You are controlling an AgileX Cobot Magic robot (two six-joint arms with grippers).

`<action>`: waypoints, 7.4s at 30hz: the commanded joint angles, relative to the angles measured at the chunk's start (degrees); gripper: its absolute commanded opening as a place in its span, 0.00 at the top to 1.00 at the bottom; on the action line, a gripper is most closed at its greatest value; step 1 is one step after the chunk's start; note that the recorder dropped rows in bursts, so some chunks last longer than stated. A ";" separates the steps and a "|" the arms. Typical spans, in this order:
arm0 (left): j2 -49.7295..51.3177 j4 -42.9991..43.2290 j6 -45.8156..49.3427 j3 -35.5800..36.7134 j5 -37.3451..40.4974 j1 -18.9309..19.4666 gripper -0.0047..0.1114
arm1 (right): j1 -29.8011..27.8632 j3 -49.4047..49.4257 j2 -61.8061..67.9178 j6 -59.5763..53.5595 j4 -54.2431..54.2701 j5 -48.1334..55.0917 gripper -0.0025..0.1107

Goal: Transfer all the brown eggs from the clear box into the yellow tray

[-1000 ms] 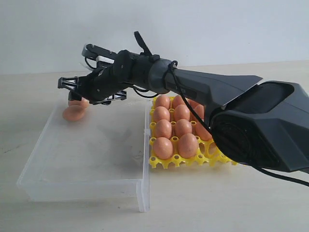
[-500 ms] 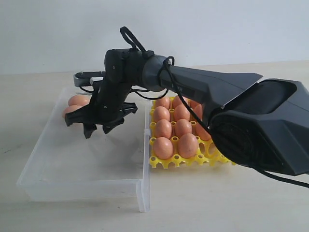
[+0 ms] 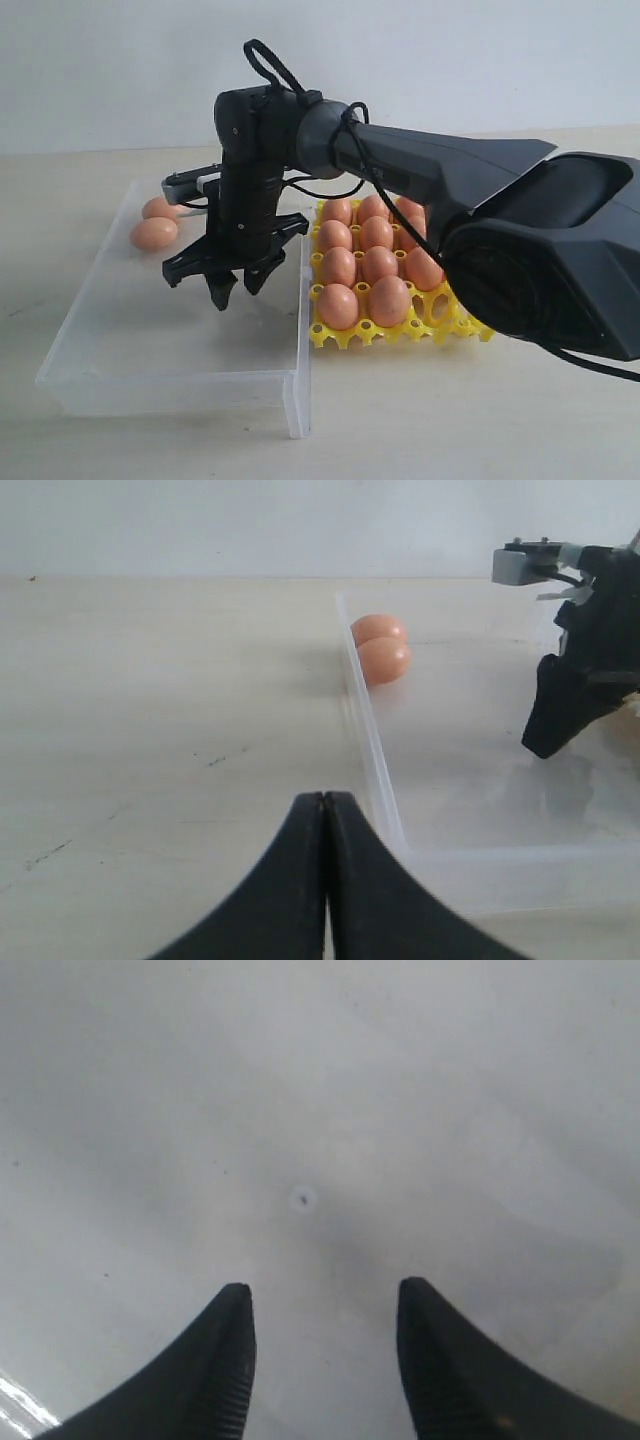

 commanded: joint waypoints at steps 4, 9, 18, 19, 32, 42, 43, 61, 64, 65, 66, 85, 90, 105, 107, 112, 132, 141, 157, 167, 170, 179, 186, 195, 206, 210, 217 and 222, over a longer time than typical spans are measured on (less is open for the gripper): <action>-0.32 -0.14 0.16 -0.23 -0.22 0.06 0.96 | -0.07 9.66 -5.91 -1.25 -5.69 0.57 0.62; -0.32 -0.14 0.16 -0.23 -0.22 0.06 0.96 | -0.29 14.48 -9.21 -1.25 -5.98 0.57 0.62; -0.32 -0.14 0.16 -0.23 -0.22 0.06 0.96 | -0.29 14.51 -12.62 -1.25 3.15 -22.80 0.61; -0.32 -0.14 0.16 -0.23 -0.22 0.06 0.96 | -0.29 14.51 -11.98 -0.76 4.36 -26.66 0.58; -0.32 -0.14 0.16 -0.23 -0.22 0.06 0.96 | -2.30 6.81 -0.35 7.04 21.74 -34.78 0.43; -0.32 -0.14 0.16 -0.23 -0.22 0.06 0.96 | -2.30 -1.39 5.47 9.63 30.92 -36.81 0.43; -0.32 -0.14 0.16 -0.23 -0.22 0.06 0.96 | -2.40 -2.03 6.01 10.27 30.92 -36.81 0.43; -0.32 -0.14 0.16 -0.23 -0.22 0.06 0.96 | -2.51 -4.51 10.38 14.96 31.99 -38.07 0.44; -0.32 -0.14 0.16 -0.23 -0.22 0.06 0.96 | -2.51 -4.51 10.38 14.77 31.78 -38.30 0.61; -0.32 -0.14 0.16 -0.23 -0.22 0.06 0.96 | -2.51 -4.51 10.38 13.40 31.78 -38.30 0.77; -0.32 -0.14 0.16 -0.23 -0.22 0.06 0.96 | -2.51 -4.51 10.38 12.33 31.78 -38.30 0.87; -0.32 -0.14 0.16 -0.23 -0.22 0.06 0.96 | -2.40 -4.37 1.42 7.66 22.72 -37.61 0.98; -0.32 -0.14 0.16 -0.23 -0.22 0.06 0.96 | -2.07 -4.37 2.01 4.27 22.84 -37.02 0.96; -0.32 -0.14 0.16 -0.23 -0.22 0.06 0.96 | -1.82 -4.37 4.74 0.27 22.96 -38.34 0.44; -0.32 -0.14 0.16 -0.23 -0.22 0.06 0.96 | -1.82 -4.37 4.99 0.27 23.35 -39.28 0.44; -0.32 -0.14 0.16 -0.23 -0.22 0.06 0.96 | -1.31 -4.37 6.38 0.34 25.12 -39.31 0.44; -0.32 -0.14 0.16 -0.23 -0.22 0.06 0.96 | -0.38 -4.37 10.37 0.34 30.40 -40.06 0.77; -0.32 -0.14 0.16 -0.23 -0.22 0.06 0.96 | -0.38 -4.37 9.02 0.34 30.40 -40.40 0.98; -0.32 -0.14 0.16 -0.23 -0.22 0.06 0.96 | -0.38 -4.37 -1.95 0.23 18.92 -38.08 0.98; -0.32 -0.14 0.16 -0.23 -0.22 0.06 0.96 | -0.38 -3.69 -4.57 0.34 13.94 -35.33 0.98; -0.32 -0.14 0.16 -0.23 -0.22 0.06 0.96 | -0.13 -0.96 -4.57 0.34 13.94 -36.68 0.98; -0.32 -0.14 0.16 -0.23 -0.22 0.06 0.96 | 2.00 6.54 -5.70 0.34 15.59 -44.51 0.98; -0.32 -0.14 0.16 -0.23 -0.22 0.06 0.96 | 2.63 21.67 -13.47 0.81 12.12 -60.53 0.98; -0.32 -0.14 0.16 -0.23 -0.22 0.06 0.96 | 2.79 50.92 -31.81 1.64 4.95 -77.73 0.98; -0.32 -0.14 0.16 -0.23 -0.22 0.06 0.96 | 0.20 83.61 -62.35 -5.73 5.29 -86.11 0.98; -0.32 -0.14 0.16 -0.23 -0.22 0.06 0.96 | -1.69 93.98 -68.36 -13.47 15.00 -86.82 0.98; -0.32 -0.14 0.16 -0.23 -0.22 0.06 0.96 | -2.73 102.84 -69.37 -13.71 17.72 -90.19 0.98; -0.32 -0.14 0.16 -0.23 -0.22 0.06 0.96 | -7.48 103.74 -68.22 -11.99 18.59 -89.70 0.98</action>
